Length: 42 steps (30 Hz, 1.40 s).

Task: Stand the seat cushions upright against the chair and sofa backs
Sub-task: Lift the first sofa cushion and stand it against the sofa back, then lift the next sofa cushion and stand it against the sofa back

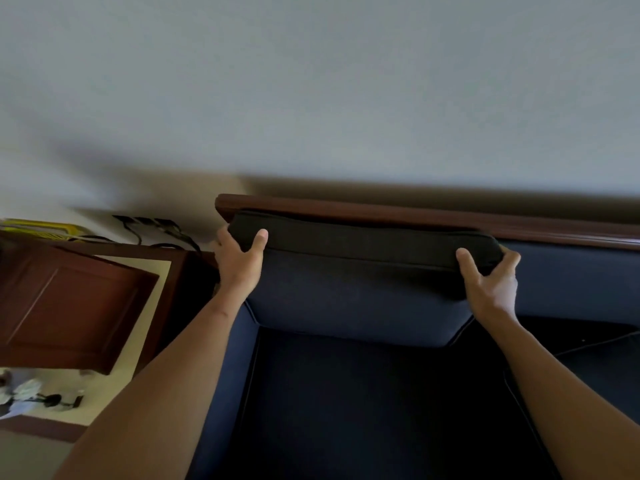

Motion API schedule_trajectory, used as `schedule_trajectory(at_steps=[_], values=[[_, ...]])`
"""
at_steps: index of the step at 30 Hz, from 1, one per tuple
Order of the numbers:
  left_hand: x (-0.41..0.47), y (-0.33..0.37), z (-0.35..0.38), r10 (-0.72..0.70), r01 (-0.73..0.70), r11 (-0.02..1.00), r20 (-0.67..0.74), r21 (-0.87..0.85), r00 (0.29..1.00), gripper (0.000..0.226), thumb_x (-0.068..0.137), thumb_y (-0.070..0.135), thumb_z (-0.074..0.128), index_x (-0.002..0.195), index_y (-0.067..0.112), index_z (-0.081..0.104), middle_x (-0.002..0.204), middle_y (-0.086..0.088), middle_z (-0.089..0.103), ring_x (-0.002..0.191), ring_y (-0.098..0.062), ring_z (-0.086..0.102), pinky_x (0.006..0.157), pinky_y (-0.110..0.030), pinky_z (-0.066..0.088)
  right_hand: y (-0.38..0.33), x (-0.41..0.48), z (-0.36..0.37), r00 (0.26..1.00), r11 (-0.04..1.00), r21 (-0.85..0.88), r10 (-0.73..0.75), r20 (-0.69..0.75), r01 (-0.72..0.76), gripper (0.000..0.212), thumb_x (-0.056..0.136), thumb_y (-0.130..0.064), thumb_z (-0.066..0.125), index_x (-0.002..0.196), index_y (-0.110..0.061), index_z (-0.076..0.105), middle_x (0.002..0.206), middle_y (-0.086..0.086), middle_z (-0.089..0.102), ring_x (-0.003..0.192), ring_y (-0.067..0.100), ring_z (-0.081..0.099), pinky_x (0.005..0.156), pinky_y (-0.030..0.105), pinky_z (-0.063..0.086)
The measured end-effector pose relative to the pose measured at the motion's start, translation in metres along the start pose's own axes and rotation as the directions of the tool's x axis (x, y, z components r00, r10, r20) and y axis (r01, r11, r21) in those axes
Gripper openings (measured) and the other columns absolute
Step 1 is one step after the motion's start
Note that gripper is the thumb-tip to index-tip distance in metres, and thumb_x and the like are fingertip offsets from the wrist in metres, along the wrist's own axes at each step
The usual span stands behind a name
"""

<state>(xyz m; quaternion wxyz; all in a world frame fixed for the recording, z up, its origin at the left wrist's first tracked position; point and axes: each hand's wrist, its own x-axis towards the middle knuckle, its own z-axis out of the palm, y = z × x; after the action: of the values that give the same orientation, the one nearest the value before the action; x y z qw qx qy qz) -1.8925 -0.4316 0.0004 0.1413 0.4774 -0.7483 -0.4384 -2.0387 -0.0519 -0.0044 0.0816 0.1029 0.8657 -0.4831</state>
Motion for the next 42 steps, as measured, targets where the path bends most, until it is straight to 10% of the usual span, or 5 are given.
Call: schedule_trajectory(at_steps=[6,13,25,34,42], values=[[0.002,0.004,0.008,0.001,-0.008,0.97,0.026,0.242,1.0,0.071,0.109,0.051,0.042,0.163,0.01,0.02,0.159,-0.028,0.021,0.142,-0.052,0.035,0.11,-0.056,0.043,-0.008,0.002,0.0,0.999,0.989,-0.145,0.017,0.034,-0.012,0.067,0.095,-0.057,0.06,0.136,-0.011,0.034,0.14,0.015,0.043,0.112,0.036,0.054,0.087,0.042,0.042],[-0.064,0.017,0.025,0.216,-0.224,0.827,0.077,0.516,0.973,0.061,0.112,0.044,0.033,0.166,0.017,0.025,0.173,-0.026,0.005,0.156,-0.055,-0.007,0.124,-0.066,0.002,-0.009,-0.006,-0.032,0.99,0.892,-0.45,0.018,0.142,0.048,0.087,0.093,-0.077,0.035,0.153,-0.015,0.022,0.154,0.017,0.034,0.135,0.044,0.043,0.101,0.057,0.04],[-0.319,0.055,0.167,0.452,-0.505,0.862,0.38,0.045,0.807,0.032,0.102,0.028,0.061,0.133,0.021,0.065,0.156,-0.008,0.044,0.152,-0.027,0.031,0.121,-0.051,0.03,0.123,-0.06,-0.209,0.992,0.911,-0.408,-0.011,0.123,0.061,0.067,0.101,-0.061,0.04,0.156,-0.023,0.034,0.164,0.001,0.032,0.149,0.026,0.029,0.116,0.051,0.032],[-0.478,0.032,0.314,-0.011,-0.032,0.996,0.504,0.078,0.864,0.033,0.103,0.028,0.063,0.135,0.021,0.063,0.14,0.001,0.054,0.134,-0.019,0.052,0.11,-0.033,0.04,0.288,-0.02,-0.367,0.971,0.868,-0.492,0.172,0.168,-0.068,0.061,0.102,-0.057,0.041,0.153,-0.024,0.039,0.159,0.0,0.038,0.146,0.025,0.034,0.114,0.051,0.035],[-0.514,-0.022,0.393,-0.498,0.469,0.866,0.387,0.174,0.776,0.075,0.099,0.048,0.068,0.158,0.014,0.037,0.161,-0.018,0.043,0.144,-0.035,0.047,0.113,-0.044,0.038,0.381,0.062,-0.394,0.932,0.812,-0.58,0.254,0.258,-0.061,0.074,0.101,-0.063,0.039,0.159,-0.018,0.027,0.164,0.009,0.031,0.149,0.032,0.028,0.116,0.054,0.032]])
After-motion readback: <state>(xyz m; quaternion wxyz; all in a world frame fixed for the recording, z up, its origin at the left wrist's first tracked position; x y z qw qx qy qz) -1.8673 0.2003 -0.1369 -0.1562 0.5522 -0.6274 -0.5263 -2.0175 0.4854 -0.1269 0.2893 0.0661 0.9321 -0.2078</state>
